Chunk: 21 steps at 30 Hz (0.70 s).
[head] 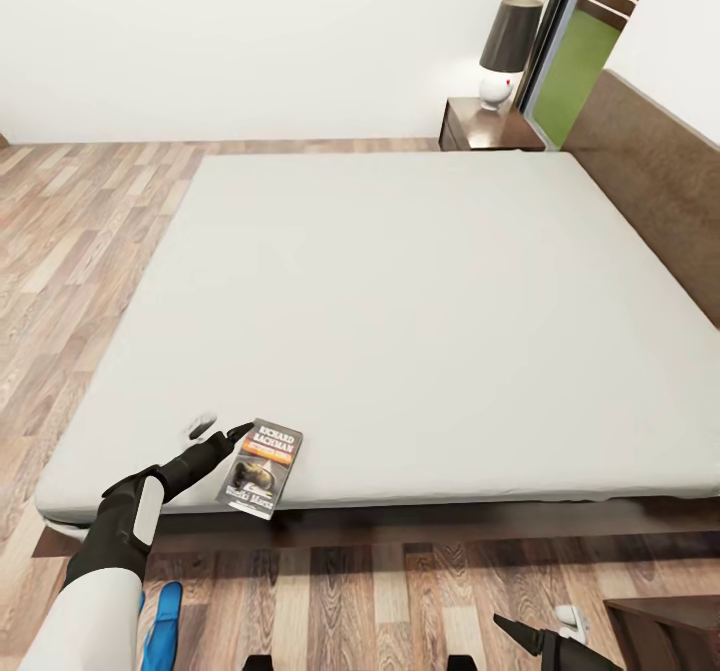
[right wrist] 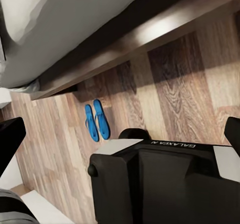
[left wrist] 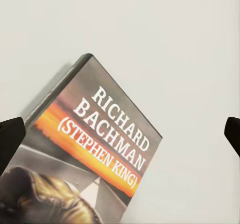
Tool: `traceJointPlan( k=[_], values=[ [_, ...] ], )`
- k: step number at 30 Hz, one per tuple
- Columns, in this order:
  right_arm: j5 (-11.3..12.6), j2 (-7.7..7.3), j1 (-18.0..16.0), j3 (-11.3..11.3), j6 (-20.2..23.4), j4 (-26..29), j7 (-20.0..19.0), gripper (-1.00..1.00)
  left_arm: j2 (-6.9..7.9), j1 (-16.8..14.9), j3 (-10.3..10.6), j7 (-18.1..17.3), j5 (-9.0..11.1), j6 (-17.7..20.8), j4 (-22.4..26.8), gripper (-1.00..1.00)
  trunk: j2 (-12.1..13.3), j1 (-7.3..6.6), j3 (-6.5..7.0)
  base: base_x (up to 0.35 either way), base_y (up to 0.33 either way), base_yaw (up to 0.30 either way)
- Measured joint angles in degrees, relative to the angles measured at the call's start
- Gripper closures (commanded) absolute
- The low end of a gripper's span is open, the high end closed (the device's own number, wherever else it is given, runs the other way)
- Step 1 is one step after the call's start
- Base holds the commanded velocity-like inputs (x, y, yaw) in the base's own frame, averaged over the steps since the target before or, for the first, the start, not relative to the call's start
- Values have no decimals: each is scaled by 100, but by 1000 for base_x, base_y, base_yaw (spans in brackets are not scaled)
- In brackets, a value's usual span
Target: In the bedroom, move the book from the bed onto either nightstand, and place the two sandals side by side next to the bed.
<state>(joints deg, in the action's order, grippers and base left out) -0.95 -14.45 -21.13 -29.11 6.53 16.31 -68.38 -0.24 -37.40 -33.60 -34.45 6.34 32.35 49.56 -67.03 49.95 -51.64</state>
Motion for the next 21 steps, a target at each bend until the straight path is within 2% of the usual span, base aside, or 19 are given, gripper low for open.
traceJointPlan(
  k=[21],
  values=[
    [0,2,-2,0,-1,-5,11,-100,0,0,0,0,0,0,0,-100,843,-461,377,0,0,0]
  ],
)
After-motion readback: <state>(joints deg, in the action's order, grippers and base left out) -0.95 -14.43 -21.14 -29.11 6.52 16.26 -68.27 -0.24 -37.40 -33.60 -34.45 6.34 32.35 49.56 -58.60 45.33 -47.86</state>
